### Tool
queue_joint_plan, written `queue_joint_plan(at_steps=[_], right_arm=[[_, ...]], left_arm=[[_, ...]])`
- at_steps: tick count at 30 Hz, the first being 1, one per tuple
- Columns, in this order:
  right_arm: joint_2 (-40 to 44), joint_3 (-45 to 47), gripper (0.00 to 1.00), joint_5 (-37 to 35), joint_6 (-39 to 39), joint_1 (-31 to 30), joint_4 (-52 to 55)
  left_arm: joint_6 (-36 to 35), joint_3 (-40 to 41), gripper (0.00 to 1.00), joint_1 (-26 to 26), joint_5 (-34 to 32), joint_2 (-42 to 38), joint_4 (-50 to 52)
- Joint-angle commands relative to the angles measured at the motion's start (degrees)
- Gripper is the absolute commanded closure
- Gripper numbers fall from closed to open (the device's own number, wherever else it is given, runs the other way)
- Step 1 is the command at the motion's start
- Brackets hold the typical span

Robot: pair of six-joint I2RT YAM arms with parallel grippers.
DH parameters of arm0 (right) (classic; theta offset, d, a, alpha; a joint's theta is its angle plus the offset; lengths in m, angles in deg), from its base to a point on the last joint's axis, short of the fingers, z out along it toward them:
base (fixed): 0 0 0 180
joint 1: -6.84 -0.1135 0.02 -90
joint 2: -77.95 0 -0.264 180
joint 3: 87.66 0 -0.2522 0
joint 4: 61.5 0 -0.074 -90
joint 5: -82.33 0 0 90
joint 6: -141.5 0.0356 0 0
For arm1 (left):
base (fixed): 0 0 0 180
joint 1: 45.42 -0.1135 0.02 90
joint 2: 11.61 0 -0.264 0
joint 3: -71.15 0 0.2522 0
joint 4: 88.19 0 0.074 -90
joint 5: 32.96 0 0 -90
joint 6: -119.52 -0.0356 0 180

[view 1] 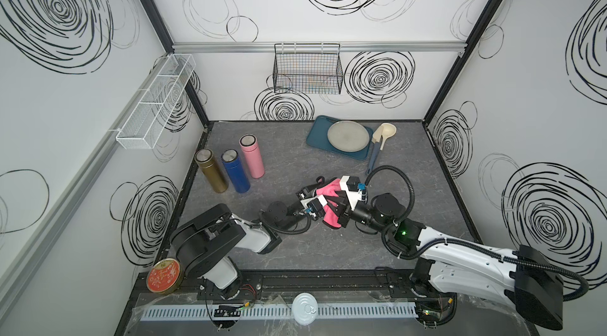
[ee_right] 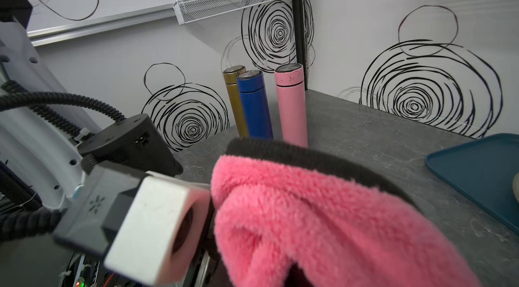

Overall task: Wipe the surface of the thermos
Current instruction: Wipe the dirt from the surface of the thermos.

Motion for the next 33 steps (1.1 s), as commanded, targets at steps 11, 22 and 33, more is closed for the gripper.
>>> queue_joint_plan(at_steps=[11,22,33], right_arm=[[-1.7,-1.9,1.00,0.7,-3.2,-1.3,4.7],[-1.4,-3.1,1.00,3.2,-6.3,1.1,9.9],[-1.3,-3.4,1.00,-2.7,-3.7,5.3,12.8]], left_arm=[[-1.1,-4.8,1.00,1.8,-0.9,0.6,-14.7],[-1.5,-4.5,1.00,1.9,1.6,-0.8,-13.7],[-1.7,-3.9,1.00,2.2,2.5,-2.9,-12.5]])
